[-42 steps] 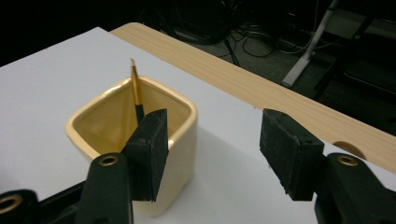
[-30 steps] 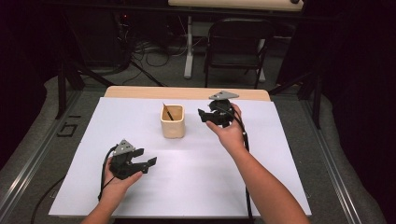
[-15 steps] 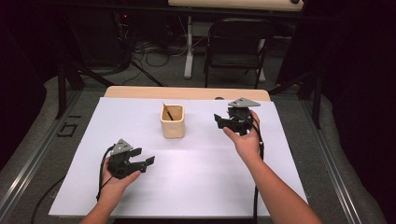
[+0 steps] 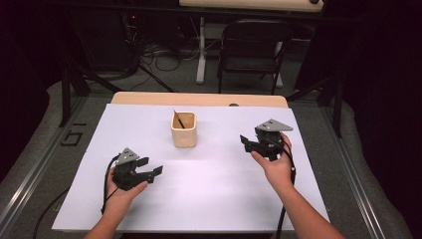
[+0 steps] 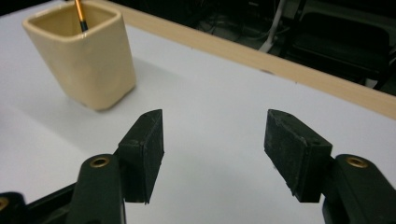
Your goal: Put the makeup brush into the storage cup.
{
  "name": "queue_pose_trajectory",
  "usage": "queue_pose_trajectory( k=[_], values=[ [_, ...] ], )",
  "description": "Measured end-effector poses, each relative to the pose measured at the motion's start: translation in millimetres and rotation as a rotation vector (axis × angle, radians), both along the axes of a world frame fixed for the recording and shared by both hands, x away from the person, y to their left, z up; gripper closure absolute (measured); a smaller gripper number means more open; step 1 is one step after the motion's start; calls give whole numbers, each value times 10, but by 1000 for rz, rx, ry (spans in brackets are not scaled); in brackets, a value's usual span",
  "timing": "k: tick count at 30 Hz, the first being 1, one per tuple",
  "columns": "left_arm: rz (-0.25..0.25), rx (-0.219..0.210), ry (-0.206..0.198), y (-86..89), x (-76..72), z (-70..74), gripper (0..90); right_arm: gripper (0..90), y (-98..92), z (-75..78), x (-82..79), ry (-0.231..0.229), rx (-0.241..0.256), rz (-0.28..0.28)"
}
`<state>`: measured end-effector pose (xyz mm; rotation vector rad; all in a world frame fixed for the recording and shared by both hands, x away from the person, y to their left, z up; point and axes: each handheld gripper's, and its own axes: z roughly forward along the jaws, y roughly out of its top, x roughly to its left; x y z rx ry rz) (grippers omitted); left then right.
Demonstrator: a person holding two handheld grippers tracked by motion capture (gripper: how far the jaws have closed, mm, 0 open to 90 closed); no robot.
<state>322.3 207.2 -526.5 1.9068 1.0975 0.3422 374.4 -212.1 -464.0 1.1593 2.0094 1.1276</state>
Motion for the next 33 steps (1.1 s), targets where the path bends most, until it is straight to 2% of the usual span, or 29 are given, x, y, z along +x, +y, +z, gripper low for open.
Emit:
queue_pose_trajectory(
  k=[12, 19, 22, 29, 33],
  values=[
    [9, 8, -6, 92, -28, 23, 318, 374, -91, -206, -358, -10, 1, 25],
    [19, 12, -23, 202, -86, 33, 318, 374, -209, -337, -552, -5, 27, 11],
    [19, 16, -18, 252, -115, 35, 318, 374, -272, -414, -633, 4, 44, -4],
    [30, 16, -20, 337, -163, 36, 318, 372, -400, -577, -822, 17, 28, -29],
    [34, 19, -21, 373, -186, 33, 319, 371, -459, -626, -913, 23, 46, -40]
  ],
)
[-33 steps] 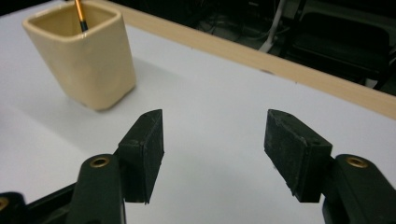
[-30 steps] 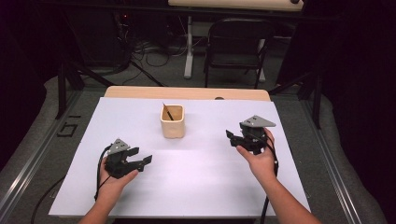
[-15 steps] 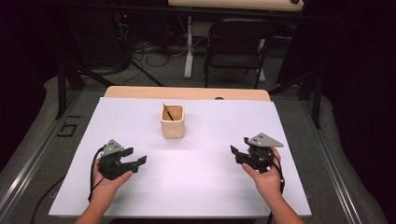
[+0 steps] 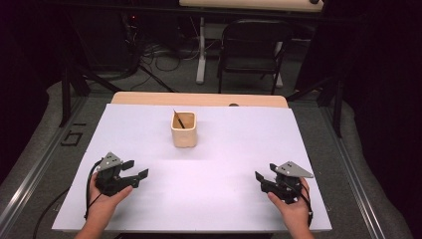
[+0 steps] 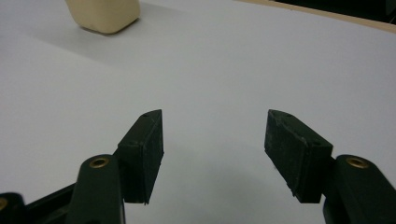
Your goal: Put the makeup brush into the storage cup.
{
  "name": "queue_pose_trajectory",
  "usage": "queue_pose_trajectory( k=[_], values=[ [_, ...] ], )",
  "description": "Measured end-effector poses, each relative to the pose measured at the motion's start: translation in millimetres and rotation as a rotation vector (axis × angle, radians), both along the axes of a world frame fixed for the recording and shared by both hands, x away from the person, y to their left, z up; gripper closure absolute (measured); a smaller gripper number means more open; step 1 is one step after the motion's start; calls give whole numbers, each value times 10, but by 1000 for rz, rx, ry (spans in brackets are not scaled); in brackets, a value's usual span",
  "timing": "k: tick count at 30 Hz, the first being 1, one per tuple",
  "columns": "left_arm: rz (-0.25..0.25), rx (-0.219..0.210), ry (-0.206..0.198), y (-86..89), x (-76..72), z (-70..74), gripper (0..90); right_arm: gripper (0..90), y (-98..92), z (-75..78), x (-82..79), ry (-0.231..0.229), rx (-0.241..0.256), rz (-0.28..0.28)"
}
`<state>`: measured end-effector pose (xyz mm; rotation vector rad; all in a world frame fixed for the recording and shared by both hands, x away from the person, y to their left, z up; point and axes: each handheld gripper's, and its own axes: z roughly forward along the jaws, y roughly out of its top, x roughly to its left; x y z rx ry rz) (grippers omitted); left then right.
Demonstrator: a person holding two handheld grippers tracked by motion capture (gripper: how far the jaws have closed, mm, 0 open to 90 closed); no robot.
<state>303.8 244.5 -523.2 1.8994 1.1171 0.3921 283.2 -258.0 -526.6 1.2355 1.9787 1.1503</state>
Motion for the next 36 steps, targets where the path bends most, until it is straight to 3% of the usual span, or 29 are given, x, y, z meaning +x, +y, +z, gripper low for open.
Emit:
queue_pose_trajectory(
  k=[19, 28, 31, 36],
  values=[
    [6, 6, -18, 128, -97, -35, 319, 367, -156, -115, -227, 17, -1, 5],
    [9, 14, -14, 172, -108, -67, 319, 369, -214, -162, -210, 10, 0, -4],
    [17, 9, -8, 185, -100, -85, 320, 369, -244, -177, -197, 28, 5, -9],
    [31, 8, 4, 223, -81, -111, 320, 369, -285, -213, -175, 36, 36, -22]
  ],
)
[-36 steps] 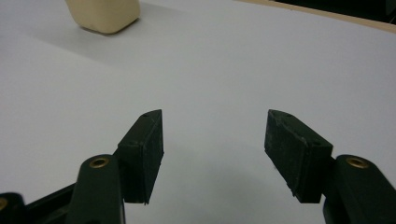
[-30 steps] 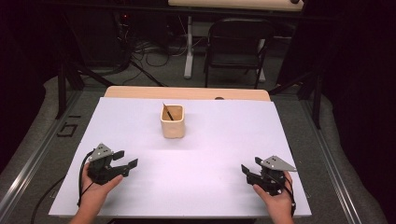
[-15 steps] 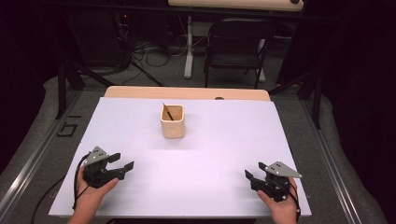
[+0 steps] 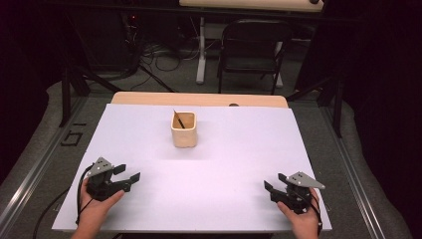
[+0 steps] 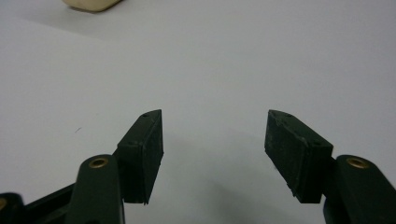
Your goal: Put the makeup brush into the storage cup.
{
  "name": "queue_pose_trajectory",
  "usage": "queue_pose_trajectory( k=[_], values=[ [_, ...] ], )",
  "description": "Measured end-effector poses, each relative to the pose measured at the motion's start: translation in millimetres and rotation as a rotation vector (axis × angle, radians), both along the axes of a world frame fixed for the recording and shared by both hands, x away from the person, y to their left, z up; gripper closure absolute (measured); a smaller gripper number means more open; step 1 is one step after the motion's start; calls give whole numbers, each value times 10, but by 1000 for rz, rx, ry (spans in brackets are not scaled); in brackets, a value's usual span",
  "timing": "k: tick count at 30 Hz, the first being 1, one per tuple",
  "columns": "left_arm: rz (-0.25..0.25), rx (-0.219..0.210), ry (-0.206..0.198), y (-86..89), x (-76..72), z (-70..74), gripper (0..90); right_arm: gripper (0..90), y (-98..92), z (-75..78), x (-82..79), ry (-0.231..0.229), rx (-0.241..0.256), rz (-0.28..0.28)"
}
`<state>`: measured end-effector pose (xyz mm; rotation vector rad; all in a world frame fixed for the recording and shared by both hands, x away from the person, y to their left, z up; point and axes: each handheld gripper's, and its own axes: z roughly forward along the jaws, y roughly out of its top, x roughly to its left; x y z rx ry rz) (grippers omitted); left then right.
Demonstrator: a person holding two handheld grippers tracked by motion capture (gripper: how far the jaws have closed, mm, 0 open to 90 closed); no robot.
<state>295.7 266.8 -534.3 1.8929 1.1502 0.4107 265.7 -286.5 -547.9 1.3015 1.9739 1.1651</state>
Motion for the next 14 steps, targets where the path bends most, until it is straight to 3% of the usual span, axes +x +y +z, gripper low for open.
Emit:
queue_pose_trajectory(
  k=[14],
  values=[
    [23, 5, 19, 71, 56, -35, 317, 368, -32, -26, 12, 17, -16, -5]
  ],
)
